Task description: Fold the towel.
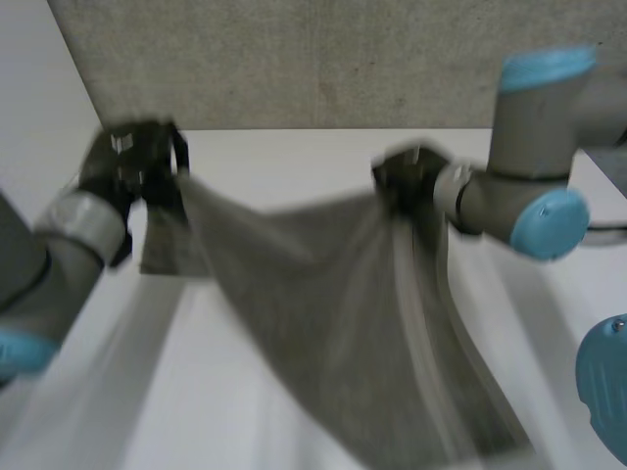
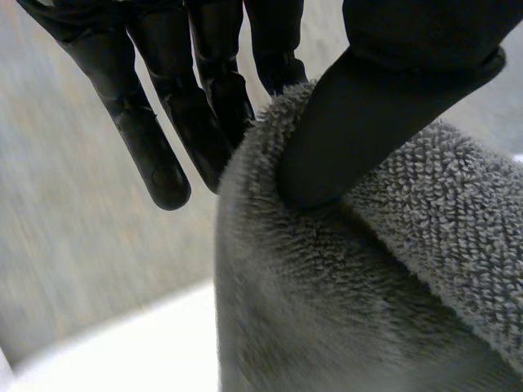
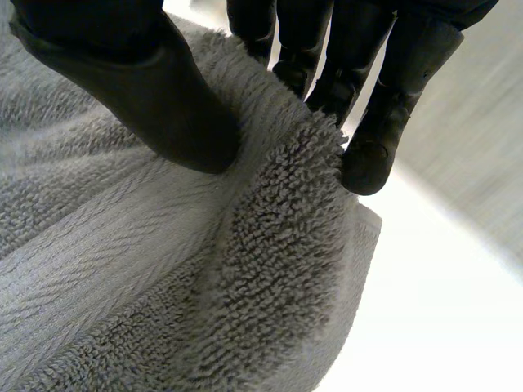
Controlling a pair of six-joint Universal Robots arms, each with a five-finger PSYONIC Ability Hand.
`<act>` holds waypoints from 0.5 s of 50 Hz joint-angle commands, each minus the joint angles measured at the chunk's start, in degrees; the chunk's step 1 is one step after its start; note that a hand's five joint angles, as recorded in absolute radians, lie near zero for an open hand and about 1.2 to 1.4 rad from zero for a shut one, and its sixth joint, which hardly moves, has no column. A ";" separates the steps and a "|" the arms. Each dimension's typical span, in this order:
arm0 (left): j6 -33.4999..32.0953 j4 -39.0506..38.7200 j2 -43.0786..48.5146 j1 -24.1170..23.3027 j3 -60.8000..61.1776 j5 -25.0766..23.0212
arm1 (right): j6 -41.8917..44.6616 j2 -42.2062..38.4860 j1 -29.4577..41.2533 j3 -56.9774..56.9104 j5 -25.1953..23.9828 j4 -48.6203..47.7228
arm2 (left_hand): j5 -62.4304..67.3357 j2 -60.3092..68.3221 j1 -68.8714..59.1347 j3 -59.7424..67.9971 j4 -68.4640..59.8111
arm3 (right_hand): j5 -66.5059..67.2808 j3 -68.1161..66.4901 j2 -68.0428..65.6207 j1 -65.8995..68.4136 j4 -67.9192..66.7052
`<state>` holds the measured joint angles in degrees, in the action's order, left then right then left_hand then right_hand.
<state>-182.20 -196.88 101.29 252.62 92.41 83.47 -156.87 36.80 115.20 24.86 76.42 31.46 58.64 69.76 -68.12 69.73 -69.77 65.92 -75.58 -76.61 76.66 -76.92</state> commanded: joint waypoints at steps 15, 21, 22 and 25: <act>-5.62 1.49 14.64 -0.28 -48.38 9.43 | -5.47 15.23 -2.87 -1.74 3.30 -21.44 | 11.36 10.24 -11.88 10.27 -10.23 | 4.08 -4.42 -3.39 3.34 -3.08; -5.89 0.62 13.23 -0.02 -28.03 8.73 | -0.19 13.82 -2.78 11.53 0.22 -18.63 | 11.36 10.24 -11.88 10.27 -10.23 | 4.08 -4.42 -3.39 3.34 -3.08; -5.89 -0.34 13.49 0.07 -23.46 7.95 | 0.76 13.13 -2.78 14.83 0.22 -18.80 | 11.36 10.24 -11.88 10.27 -10.23 | 4.08 -4.42 -3.39 3.34 -3.08; -6.15 -3.24 14.02 0.07 -14.67 5.75 | 2.17 11.28 -2.43 20.38 0.22 -18.89 | 11.36 10.24 -11.88 10.27 -10.23 | 4.08 -4.42 -3.39 3.34 -3.08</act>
<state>-187.92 -196.14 115.13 252.60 59.49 92.41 -158.05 50.96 112.35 34.84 77.25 12.28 58.94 69.78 -68.36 69.74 -69.84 66.25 -75.63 -76.61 76.66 -76.92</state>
